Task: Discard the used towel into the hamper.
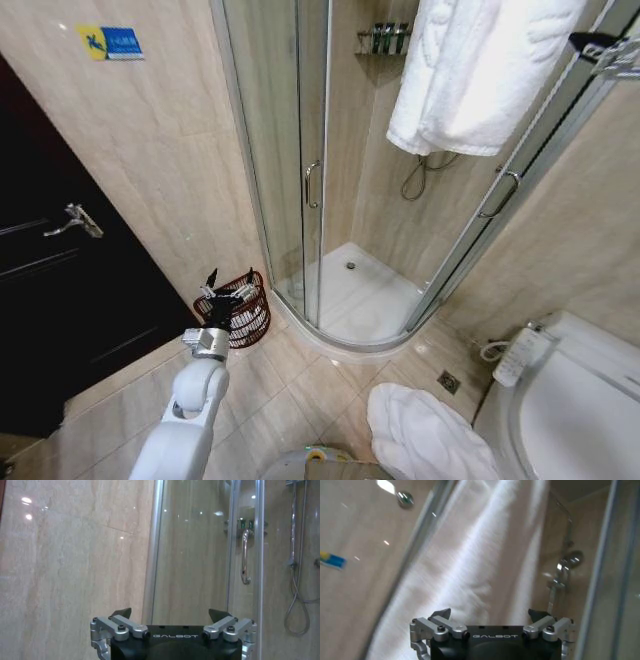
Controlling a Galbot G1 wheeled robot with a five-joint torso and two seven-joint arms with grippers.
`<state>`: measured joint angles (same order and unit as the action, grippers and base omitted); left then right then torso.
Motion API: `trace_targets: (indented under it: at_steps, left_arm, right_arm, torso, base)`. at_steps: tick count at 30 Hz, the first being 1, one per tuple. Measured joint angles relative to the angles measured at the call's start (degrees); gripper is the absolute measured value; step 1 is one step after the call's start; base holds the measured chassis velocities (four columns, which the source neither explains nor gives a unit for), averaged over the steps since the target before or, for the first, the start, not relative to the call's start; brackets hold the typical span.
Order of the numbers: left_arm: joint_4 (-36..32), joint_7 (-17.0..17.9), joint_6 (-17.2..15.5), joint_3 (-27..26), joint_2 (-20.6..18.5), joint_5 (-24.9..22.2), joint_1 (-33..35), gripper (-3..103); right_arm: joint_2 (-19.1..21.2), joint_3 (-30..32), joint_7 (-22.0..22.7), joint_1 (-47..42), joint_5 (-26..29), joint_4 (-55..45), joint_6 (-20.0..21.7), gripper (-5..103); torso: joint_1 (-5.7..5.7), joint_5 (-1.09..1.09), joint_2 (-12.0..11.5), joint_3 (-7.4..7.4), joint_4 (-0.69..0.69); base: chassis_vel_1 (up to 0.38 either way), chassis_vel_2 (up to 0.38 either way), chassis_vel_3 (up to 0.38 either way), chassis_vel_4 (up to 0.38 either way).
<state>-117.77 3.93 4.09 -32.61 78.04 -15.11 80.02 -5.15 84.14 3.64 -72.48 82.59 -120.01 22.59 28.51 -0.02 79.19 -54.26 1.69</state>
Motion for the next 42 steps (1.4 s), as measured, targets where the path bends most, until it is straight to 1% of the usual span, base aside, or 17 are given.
trace_targets:
  at_steps: [5,8,9,11,12,13,16,17,22,24,26,28,32,34,36,37,42]
  left_arm:
    - [-0.2,0.0,-0.1,-0.3,-0.3,0.0,0.0,100]
    - [-0.2,0.0,-0.1,-0.5,-0.3,-0.1,-0.3,100]
    - [-0.2,0.0,-0.1,-0.5,-0.3,-0.1,-0.3,100]
    - [-0.1,0.0,-0.1,-0.5,-0.2,-0.2,-0.3,100]
    - [-0.1,0.0,-0.1,-0.5,-0.2,-0.2,-0.3,100]
    - [0.0,0.0,-0.1,-0.5,-0.2,-0.2,-0.4,100]
    - [0.4,0.0,-0.1,-0.4,0.0,-0.3,-0.9,100]
    - [0.4,0.0,-0.1,-0.4,0.0,-0.3,-0.9,100]
    - [1.0,-0.1,0.0,-0.2,0.2,-0.4,-1.1,100]
    - [1.6,-0.1,0.2,-0.1,0.2,-0.5,-1.4,100]
    - [1.7,-0.1,0.2,-0.1,0.2,-0.5,-1.5,100]
    - [1.8,-0.1,0.3,0.0,0.3,-0.5,-1.6,100]
    - [1.7,-0.2,0.5,0.0,0.3,-0.8,-1.3,100]
    - [1.7,-0.2,0.8,-0.2,0.1,-1.3,-1.0,100]
    - [1.7,-0.2,0.9,-0.3,0.0,-1.4,-0.9,100]
    - [1.7,-0.2,1.0,-0.3,-0.1,-1.5,-0.9,100]
    - [1.3,-0.1,1.0,-0.3,0.0,-1.6,-1.0,100]
  right_arm:
    - [3.1,0.6,-1.8,0.5,3.0,1.7,-2.1,100]
    - [8.7,1.6,-2.5,0.3,4.3,6.6,-3.6,100]
    - [8.7,1.6,-2.5,0.3,4.3,6.6,-3.6,100]
    - [13.2,3.0,-2.6,-0.3,5.0,11.2,-3.8,100]
    - [13.2,3.0,-2.6,-0.3,5.0,11.2,-3.8,100]
    - [15.2,3.8,-2.9,-0.6,5.7,14.0,-3.9,100]
    - [20.8,5.8,-2.9,-1.9,9.6,21.2,-4.0,100]
    - [20.8,5.8,-2.9,-1.9,9.6,21.2,-4.0,100]
    - [25.9,8.2,-2.7,-3.0,16.0,25.2,-4.2,100]
    - [28.6,9.4,-2.9,-3.3,19.9,26.2,-4.3,100]
    - [29.6,9.8,-2.8,-3.4,20.9,26.7,-4.2,100]
    - [32.9,10.1,-2.6,-3.6,22.6,29.5,-4.0,100]
    - [36.3,10.1,-0.5,-3.7,23.0,32.6,-3.3,100]
    - [38.3,9.8,2.7,-3.5,22.8,33.7,-2.6,100]
    - [38.6,9.8,3.6,-3.5,22.8,33.8,-2.5,100]
    - [39.7,9.7,6.1,-3.6,22.8,34.3,-2.3,100]
    - [42.5,10.3,10.5,-4.0,24.0,36.8,-2.2,100]
  torso:
    - [0.00,0.04,0.0,0.00,0.02]
    - [0.00,-0.01,0.0,0.00,0.01]
    - [0.00,-0.01,0.0,0.00,0.01]
    - [0.00,0.00,0.0,0.00,0.00]
    - [0.00,0.00,0.0,0.00,0.00]
    - [0.00,0.00,0.0,0.00,0.00]
    - [0.00,0.03,0.0,0.00,0.02]
    - [0.00,0.03,0.0,0.00,0.02]
    - [0.00,0.01,0.0,-0.01,0.01]
    - [0.00,0.02,0.0,0.00,0.01]
    - [0.00,0.02,0.0,0.00,0.02]
    - [0.00,0.00,0.0,0.00,0.01]
    - [0.00,0.00,0.0,0.00,0.01]
    - [0.00,0.02,0.0,0.00,0.01]
    - [0.00,0.03,0.0,-0.01,0.01]
    - [0.00,0.04,0.0,0.00,0.01]
    - [0.00,0.00,0.0,-0.01,0.00]
  base:
    - [0.000,0.000,0.000,0.000]
    - [0.000,0.000,0.000,0.000]
    - [0.000,0.000,0.000,0.000]
    - [0.000,0.000,0.000,0.000]
    - [0.000,0.000,0.000,0.000]
    - [0.000,0.000,0.000,0.000]
    - [0.000,0.000,0.000,0.000]
    - [0.000,0.000,0.000,0.000]
    - [0.000,0.000,0.000,0.000]
    - [0.000,0.000,0.000,0.000]
    - [0.000,0.000,0.000,0.000]
    - [0.000,0.000,0.000,0.000]
    - [0.000,0.000,0.000,0.000]
    - [0.000,0.000,0.000,0.000]
    - [0.000,0.000,0.000,0.000]
    - [0.000,0.000,0.000,0.000]
    - [0.000,0.000,0.000,0.000]
